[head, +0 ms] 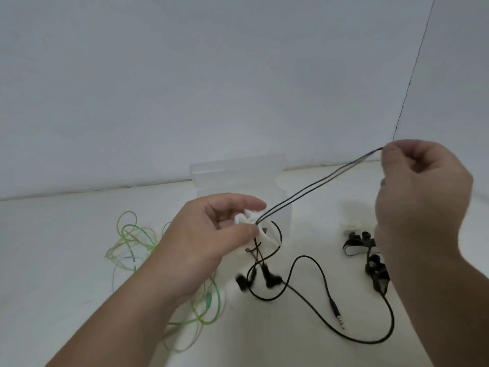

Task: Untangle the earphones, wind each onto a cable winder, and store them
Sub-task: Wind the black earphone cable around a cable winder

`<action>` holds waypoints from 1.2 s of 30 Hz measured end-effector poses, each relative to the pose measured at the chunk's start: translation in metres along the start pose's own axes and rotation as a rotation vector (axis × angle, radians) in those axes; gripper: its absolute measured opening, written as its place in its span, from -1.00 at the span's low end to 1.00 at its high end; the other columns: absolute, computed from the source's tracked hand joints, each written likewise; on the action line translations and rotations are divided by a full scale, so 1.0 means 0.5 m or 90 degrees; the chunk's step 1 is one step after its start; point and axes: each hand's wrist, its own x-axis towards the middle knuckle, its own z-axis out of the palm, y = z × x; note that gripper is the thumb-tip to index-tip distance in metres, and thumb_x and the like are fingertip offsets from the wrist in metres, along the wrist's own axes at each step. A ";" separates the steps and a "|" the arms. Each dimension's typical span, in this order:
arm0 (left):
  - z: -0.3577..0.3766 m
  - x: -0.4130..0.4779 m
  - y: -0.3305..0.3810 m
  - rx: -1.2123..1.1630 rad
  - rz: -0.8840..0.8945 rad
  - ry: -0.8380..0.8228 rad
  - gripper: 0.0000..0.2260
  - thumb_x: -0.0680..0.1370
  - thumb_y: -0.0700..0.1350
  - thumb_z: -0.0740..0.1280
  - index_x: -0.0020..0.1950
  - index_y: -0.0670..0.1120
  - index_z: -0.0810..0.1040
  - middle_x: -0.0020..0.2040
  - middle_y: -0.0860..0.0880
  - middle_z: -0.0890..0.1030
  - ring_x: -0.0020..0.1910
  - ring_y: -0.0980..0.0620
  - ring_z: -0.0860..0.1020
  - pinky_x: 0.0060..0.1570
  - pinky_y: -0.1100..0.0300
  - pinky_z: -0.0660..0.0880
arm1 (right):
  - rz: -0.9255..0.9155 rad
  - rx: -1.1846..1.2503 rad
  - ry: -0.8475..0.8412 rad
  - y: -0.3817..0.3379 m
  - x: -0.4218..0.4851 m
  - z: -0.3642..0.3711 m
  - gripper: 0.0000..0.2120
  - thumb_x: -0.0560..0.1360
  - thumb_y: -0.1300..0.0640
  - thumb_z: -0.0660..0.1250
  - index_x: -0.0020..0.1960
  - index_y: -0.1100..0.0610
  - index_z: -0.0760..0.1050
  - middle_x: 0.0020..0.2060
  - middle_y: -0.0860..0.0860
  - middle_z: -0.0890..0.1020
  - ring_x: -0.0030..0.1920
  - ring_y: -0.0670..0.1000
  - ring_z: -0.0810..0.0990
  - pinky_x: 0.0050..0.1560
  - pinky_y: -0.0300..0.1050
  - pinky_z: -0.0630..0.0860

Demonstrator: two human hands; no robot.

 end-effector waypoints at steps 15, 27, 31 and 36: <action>-0.016 0.004 -0.001 0.078 -0.028 0.045 -0.72 0.32 -0.16 0.35 -0.05 0.08 0.72 -0.26 -0.37 0.49 -0.33 -0.10 0.44 -0.29 0.17 0.44 | 0.045 -0.282 -0.095 0.045 0.012 0.001 -0.81 0.45 0.22 0.34 0.01 0.01 0.60 -0.14 -0.05 0.61 -0.19 0.01 0.55 -0.12 -0.07 0.51; -0.010 0.001 -0.002 0.111 -0.009 0.009 -0.73 0.34 -0.15 0.36 -0.02 0.07 0.71 -0.38 -0.26 0.53 -0.37 -0.08 0.51 -0.22 0.14 0.48 | 0.131 -0.156 -0.799 0.013 -0.065 0.024 -0.78 0.47 -0.11 0.36 -0.07 0.00 0.67 -0.33 0.04 0.67 -0.21 0.02 0.61 0.13 0.09 0.48; -0.018 0.004 -0.011 0.118 -0.028 -0.020 -0.71 0.34 -0.13 0.39 0.03 0.10 0.70 -0.29 -0.24 0.50 -0.27 -0.08 0.42 -0.12 0.09 0.38 | 0.130 -0.151 -0.735 0.008 -0.052 0.017 -0.75 0.47 -0.04 0.38 -0.28 0.09 0.64 -0.38 0.06 0.59 -0.33 -0.03 0.43 -0.14 -0.04 0.36; -0.012 0.002 -0.018 0.108 -0.058 -0.093 -0.71 0.37 -0.12 0.42 0.07 0.10 0.69 -0.27 -0.17 0.45 -0.21 -0.10 0.37 -0.05 0.02 0.30 | 0.037 -0.194 -0.606 0.011 -0.064 0.028 -0.74 0.52 0.01 0.40 -0.33 0.04 0.59 -0.08 -0.20 0.62 -0.09 -0.14 0.54 -0.04 -0.27 0.31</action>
